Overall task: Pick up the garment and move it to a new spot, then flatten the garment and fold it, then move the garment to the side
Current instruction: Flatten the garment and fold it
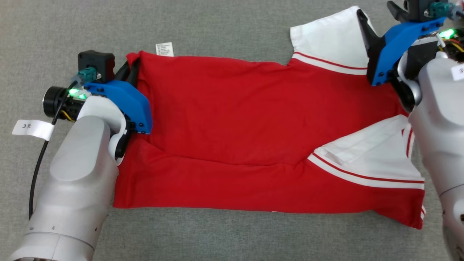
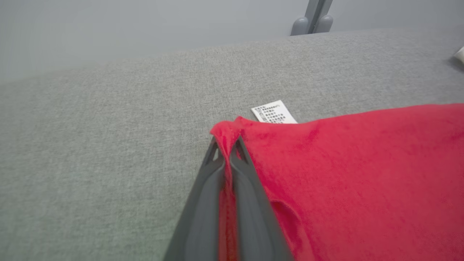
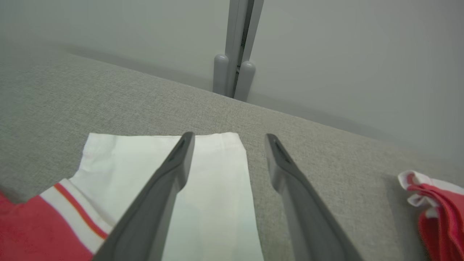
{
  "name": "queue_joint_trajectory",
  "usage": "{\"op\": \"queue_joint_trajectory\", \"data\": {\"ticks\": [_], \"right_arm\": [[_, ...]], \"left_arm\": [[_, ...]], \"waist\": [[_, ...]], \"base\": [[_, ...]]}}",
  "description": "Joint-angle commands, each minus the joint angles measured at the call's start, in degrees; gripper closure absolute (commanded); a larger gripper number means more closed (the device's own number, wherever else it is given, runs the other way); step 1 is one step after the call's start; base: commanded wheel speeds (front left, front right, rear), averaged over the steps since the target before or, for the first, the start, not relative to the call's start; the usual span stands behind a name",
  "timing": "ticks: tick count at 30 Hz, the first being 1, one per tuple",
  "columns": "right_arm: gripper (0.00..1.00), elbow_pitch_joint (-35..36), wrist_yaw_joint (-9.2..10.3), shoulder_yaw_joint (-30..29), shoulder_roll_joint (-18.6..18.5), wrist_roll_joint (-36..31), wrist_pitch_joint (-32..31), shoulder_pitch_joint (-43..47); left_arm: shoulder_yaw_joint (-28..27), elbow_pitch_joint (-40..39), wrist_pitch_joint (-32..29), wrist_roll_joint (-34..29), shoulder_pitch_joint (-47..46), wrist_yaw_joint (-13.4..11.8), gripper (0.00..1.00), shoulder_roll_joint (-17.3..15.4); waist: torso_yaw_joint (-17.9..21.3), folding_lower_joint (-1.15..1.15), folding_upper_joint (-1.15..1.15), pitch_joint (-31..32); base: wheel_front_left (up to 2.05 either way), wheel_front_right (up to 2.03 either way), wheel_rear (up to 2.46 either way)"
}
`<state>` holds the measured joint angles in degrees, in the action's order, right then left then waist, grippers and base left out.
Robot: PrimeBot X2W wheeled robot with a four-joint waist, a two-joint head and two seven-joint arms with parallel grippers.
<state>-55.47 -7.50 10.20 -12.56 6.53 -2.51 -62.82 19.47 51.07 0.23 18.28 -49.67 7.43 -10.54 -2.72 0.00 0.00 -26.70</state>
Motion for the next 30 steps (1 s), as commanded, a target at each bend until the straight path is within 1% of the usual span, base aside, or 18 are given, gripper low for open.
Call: {"op": "queue_joint_trajectory", "data": {"ticks": [1, 4, 10, 19, 23, 24, 25, 27, 30], "right_arm": [[0.0, -1.03, 0.01, 0.19, -1.28, 0.08, -1.0, -1.75], [0.0, -3.04, 0.0, 0.78, -2.02, 0.25, -3.38, -3.58], [0.0, -5.63, 0.0, 1.65, -3.08, 0.82, -5.81, -6.59], [0.0, -10.55, 0.0, 2.75, -4.84, 1.44, -12.15, -11.4], [0.0, -12.62, -0.01, 3.29, -4.36, 2.47, -14.73, -12.16], [0.56, -12.97, -0.01, 3.93, -4.34, 2.34, -15.23, -12.11], [1.0, -13.2, -0.01, 4.35, -4.37, 2.39, -15.5, -12.15], [1.0, -13.55, 0.01, 4.77, -4.17, 3.2, -15.95, -12.24], [1.0, -12.65, 0.01, 5.38, -4.04, 4.21, -13.94, -12.25]], "left_arm": [[0.49, -0.47, 0.66, 0.39, -1.23, 0.02, 1.0, 0.08], [1.22, -0.97, 1.3, 0.71, -1.81, 0.02, 1.0, 0.64], [2.52, -1.71, 2.07, 1.11, -2.89, 0.03, 1.0, 1.1], [4.74, -2.36, 3.0, 1.94, -4.86, 0.03, 1.0, 2.53], [5.4, -2.08, 3.49, 2.49, -5.45, 0.03, 1.0, 2.64], [5.56, -1.92, 3.63, 2.65, -5.61, 0.03, 1.0, 2.56], [5.66, -1.75, 3.8, 2.81, -5.72, 0.03, 1.0, 2.45], [5.71, -1.43, 4.01, 2.96, -5.72, 0.02, 1.0, 2.15], [5.67, -0.84, 4.68, 3.23, -5.5, 0.0, 1.0, 1.75]], "waist": [[-1.14, 0.0, 0.0, -1.13], [-2.07, 0.0, 0.0, -2.19], [-3.41, 0.0, 0.0, -3.96], [-5.71, 0.0, 0.0, -6.87], [-6.19, 0.0, 0.0, -7.49], [-6.18, 0.0, 0.0, -7.58], [-6.13, 0.0, 0.0, -7.64], [-5.83, 0.0, 0.0, -7.57], [-5.17, 0.0, 0.0, -7.0]], "base": [[0.0, 0.0, 0.0], [0.0, 0.0, 0.0], [0.0, 0.0, 0.0], [0.0, 0.0, 0.0], [0.0, 0.0, 0.0], [0.0, 0.0, 0.0], [0.0, 0.0, 0.0], [0.0, 0.0, 0.0], [0.0, 0.0, 0.0]]}}
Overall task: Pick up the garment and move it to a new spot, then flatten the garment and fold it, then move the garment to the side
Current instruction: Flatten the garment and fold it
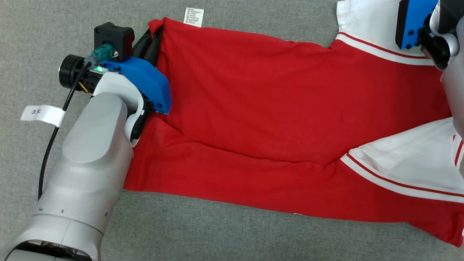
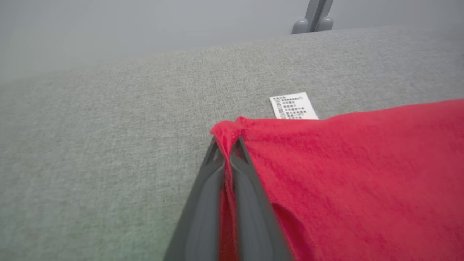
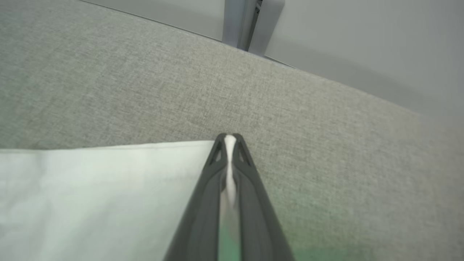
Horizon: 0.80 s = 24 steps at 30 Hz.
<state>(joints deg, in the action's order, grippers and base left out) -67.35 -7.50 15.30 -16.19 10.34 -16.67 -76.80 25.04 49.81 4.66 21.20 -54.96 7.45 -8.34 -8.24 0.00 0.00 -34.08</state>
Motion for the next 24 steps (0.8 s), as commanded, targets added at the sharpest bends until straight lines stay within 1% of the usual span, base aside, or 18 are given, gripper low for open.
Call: {"op": "queue_joint_trajectory", "data": {"ticks": [1, 7, 15, 21, 24], "right_arm": [[1.0, -0.4, 0.01, 0.44, -0.41, 0.64, 1.22, 1.72], [1.0, 1.71, 0.01, 0.88, -0.86, 1.9, 9.56, 2.96], [1.0, 5.92, 0.01, 2.57, -0.34, 6.11, 19.57, 8.66], [1.0, 12.91, 0.01, 4.93, -0.3, 9.7, 25.63, 16.16], [1.0, 17.82, 0.01, 5.69, -1.3, 11.98, 27.45, 20.99]], "left_arm": [[0.09, 0.57, 0.51, 0.41, -0.06, -0.05, 1.0, -0.59], [-0.3, 1.77, 1.62, 1.0, 0.96, -0.5, 1.0, -1.56], [-0.89, 2.67, 2.6, 1.92, 3.95, -0.92, 1.0, -3.62], [-1.19, 2.09, 2.91, 2.58, 6.78, -1.25, 1.0, -5.23], [-1.16, 1.36, 2.9, 2.96, 8.27, -1.5, 1.0, -5.69]], "waist": [[0.6, 0.0, 0.0, 0.67], [2.59, 0.0, 0.0, 3.47], [6.44, 0.0, 0.0, 8.26], [8.45, 0.0, 0.0, 11.22], [8.98, 0.0, 0.0, 12.31]], "base": [[0.0, 0.0, 0.0], [0.0, 0.0, 0.0], [0.0, 0.0, 0.0], [0.0, 0.0, 0.0], [0.0, 0.0, 0.0]]}}
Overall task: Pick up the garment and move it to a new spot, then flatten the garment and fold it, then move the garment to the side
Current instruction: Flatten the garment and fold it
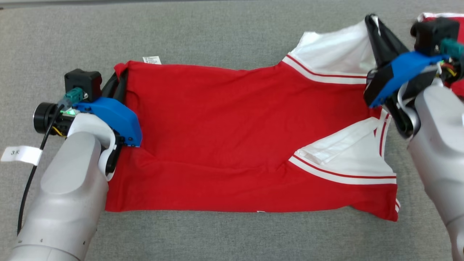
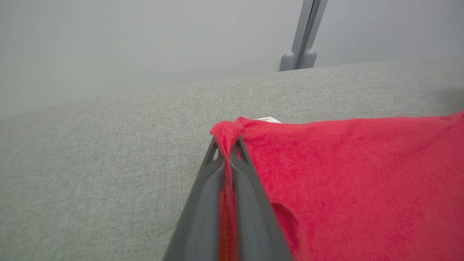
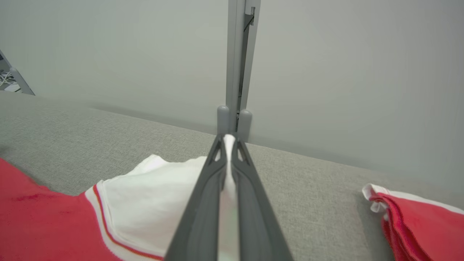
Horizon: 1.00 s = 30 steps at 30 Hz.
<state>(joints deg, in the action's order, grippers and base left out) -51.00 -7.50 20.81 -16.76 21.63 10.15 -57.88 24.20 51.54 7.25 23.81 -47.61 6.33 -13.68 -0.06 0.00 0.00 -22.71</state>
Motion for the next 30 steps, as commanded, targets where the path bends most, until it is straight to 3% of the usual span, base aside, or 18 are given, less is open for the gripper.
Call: {"op": "queue_joint_trajectory", "data": {"ticks": [1, 9, 16, 30], "right_arm": [[1.0, 3.26, 0.01, 0.35, -0.95, 1.24, 1.1, 4.0], [1.0, 18.06, 0.01, -2.37, -1.91, 2.95, 1.6, 19.46], [1.0, 28.7, 0.0, -6.81, -0.12, 1.63, -0.83, 31.38], [1.0, 40.82, 0.0, -14.68, 4.98, -0.71, -5.74, 48.69]], "left_arm": [[-0.3, -0.68, 0.3, 0.39, 1.46, -0.42, 1.0, -0.49], [-0.34, -4.25, 0.57, 1.25, 6.61, -1.32, 1.0, -2.25], [-0.43, -8.44, 1.09, 1.86, 12.25, -2.37, 1.0, -3.78], [0.16, -16.49, 3.17, 2.9, 21.35, -5.07, 1.0, -3.96]], "waist": [[0.94, 0.0, 0.0, 1.33], [2.07, 0.0, 0.0, 3.73], [2.3, 0.0, 0.0, 5.5], [1.37, 0.0, 0.0, 7.69]], "base": [[0.0, 0.0, 0.0], [0.0, 0.0, 0.0], [0.0, 0.0, 0.0], [0.0, 0.0, 0.0]]}}
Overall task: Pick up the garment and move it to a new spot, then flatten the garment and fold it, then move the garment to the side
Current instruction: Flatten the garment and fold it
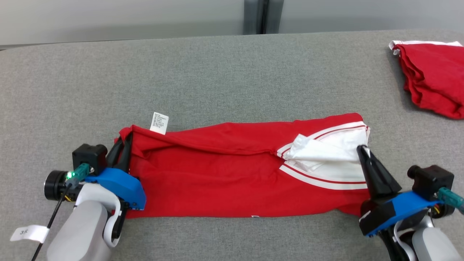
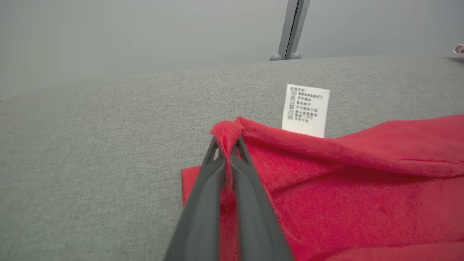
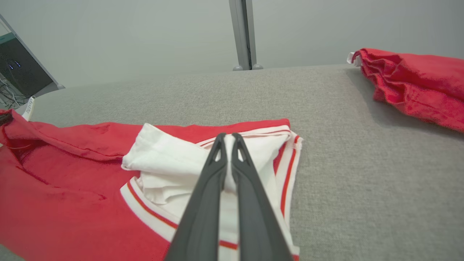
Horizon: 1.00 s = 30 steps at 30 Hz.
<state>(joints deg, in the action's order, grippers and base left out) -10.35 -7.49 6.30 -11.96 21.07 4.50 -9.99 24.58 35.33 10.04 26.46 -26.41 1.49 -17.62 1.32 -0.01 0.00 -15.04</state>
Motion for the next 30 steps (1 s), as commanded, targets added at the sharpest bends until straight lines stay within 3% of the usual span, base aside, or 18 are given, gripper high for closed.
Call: {"op": "queue_joint_trajectory", "data": {"ticks": [1, 2, 3, 4, 5, 17, 24, 30], "right_arm": [[1.0, 0.5, -0.01, -0.47, 0.49, -0.28, -0.41, 1.6], [1.0, 0.69, -0.01, -0.77, 0.75, -0.45, -0.74, 2.22], [1.0, 0.86, -0.01, -1.0, 1.1, -0.7, -0.9, 2.71], [0.55, 1.02, -0.01, -1.23, 1.31, -0.92, -1.0, 3.05], [0.0, 1.01, -0.01, -1.49, 1.48, -1.26, -1.05, 3.45], [0.0, 1.88, -0.01, -4.35, 1.79, -2.43, -0.16, 3.61], [0.0, -0.07, -0.01, -8.36, 1.26, -3.6, -1.68, 0.86], [0.0, -5.14, -0.01, -10.23, 1.2, -5.69, -4.08, -1.5]], "left_arm": [[-0.38, -0.66, 0.74, 0.21, 0.58, -0.48, 1.0, -0.14], [-0.43, -0.9, 0.94, 0.23, 1.12, -0.6, 1.0, -0.22], [-0.46, -1.11, 1.32, 0.25, 1.66, -0.92, 0.89, -0.24], [-0.59, -1.5, 1.7, 0.22, 1.91, -1.21, 0.6, -0.19], [-0.67, -1.91, 2.22, 0.04, 2.25, -1.53, 0.0, -0.2], [-3.68, -7.9, 5.09, -0.83, 6.67, -4.9, 0.0, 0.64], [-9.69, -16.96, 5.17, -4.24, 11.08, -6.84, 0.0, 2.36], [-14.4, -22.03, 5.18, -7.66, 14.76, -6.52, 0.0, 4.94]], "waist": [[-0.05, 0.01, 0.0, 0.11], [-0.12, 0.01, 0.0, 0.25], [-0.14, 0.01, 0.0, 0.35], [-0.18, 0.01, 0.0, 0.46], [-0.22, 0.01, 0.0, 0.62], [-1.1, 0.01, 0.0, 1.69], [-2.02, 0.01, 0.0, 2.2], [-2.96, 0.01, 0.0, 2.29]], "base": [[0.0, 0.0, 0.0], [0.0, 0.0, 0.0], [0.0, 0.0, 0.0], [0.0, 0.0, 0.0], [0.0, 0.0, 0.0], [0.0, 0.0, 0.0], [0.0, 0.0, 0.0], [0.0, 0.0, 0.0]]}}
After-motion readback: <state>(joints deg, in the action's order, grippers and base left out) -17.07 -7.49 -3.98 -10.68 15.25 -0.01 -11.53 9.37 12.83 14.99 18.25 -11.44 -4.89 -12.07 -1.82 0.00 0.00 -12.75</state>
